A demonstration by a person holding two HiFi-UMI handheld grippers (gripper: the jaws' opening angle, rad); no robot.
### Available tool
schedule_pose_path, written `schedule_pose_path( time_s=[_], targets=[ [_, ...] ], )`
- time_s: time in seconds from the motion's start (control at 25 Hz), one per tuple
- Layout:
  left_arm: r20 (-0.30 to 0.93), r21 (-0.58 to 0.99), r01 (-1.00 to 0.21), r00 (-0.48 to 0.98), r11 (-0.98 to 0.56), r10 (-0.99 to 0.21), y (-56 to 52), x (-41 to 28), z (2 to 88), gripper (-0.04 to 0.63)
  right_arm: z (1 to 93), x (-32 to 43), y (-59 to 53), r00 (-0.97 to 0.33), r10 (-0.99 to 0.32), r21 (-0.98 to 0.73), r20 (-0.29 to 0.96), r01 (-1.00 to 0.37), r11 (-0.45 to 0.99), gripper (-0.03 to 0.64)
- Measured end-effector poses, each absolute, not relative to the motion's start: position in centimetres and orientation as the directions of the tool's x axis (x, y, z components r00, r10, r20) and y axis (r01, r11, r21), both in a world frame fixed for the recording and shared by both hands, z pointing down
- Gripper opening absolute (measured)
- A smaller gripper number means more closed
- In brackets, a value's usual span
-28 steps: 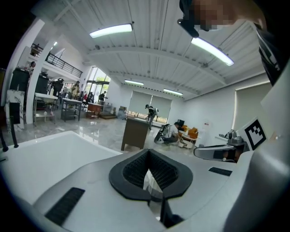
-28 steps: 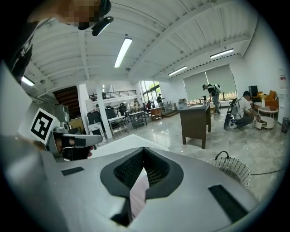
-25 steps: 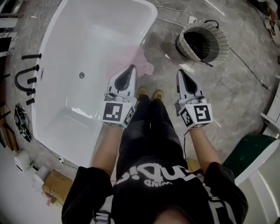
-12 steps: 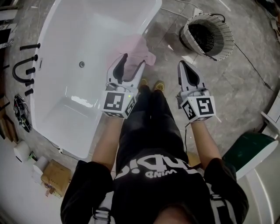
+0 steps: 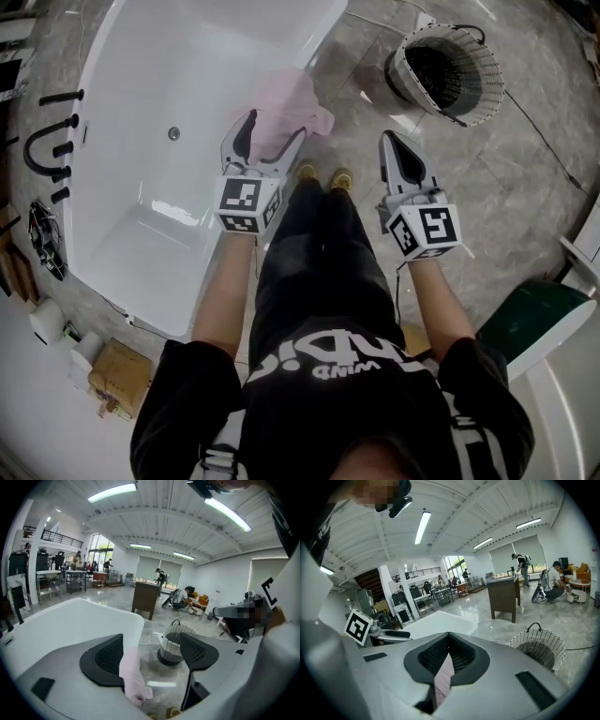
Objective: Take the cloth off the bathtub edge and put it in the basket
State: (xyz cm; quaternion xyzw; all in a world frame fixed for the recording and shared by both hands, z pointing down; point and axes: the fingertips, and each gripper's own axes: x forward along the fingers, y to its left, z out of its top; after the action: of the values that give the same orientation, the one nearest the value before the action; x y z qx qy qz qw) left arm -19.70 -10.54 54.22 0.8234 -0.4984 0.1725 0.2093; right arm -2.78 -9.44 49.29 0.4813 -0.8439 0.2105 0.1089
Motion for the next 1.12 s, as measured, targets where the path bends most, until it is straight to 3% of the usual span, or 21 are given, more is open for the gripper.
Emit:
schedule_pose_path(
  time_s=[0.64, 1.12],
  targets=[
    [0.845, 0.047, -0.896, 0.272, -0.442, -0.461, -10.5, -24.5, 73.6, 0.378, 51.6, -3.2, -7.9, -0.522, -0.735, -0.271, 0.432, -0.853, 0.447, 0.011],
    [0.908, 0.085, -0.896, 0.25, -0.436, -0.337, -10.4, -24.3, 79.1, 0.385, 52.8, -3.2, -6.8, -0.521, -0.716, -0.279, 0.464, -0.854, 0.44, 0.011]
  ],
)
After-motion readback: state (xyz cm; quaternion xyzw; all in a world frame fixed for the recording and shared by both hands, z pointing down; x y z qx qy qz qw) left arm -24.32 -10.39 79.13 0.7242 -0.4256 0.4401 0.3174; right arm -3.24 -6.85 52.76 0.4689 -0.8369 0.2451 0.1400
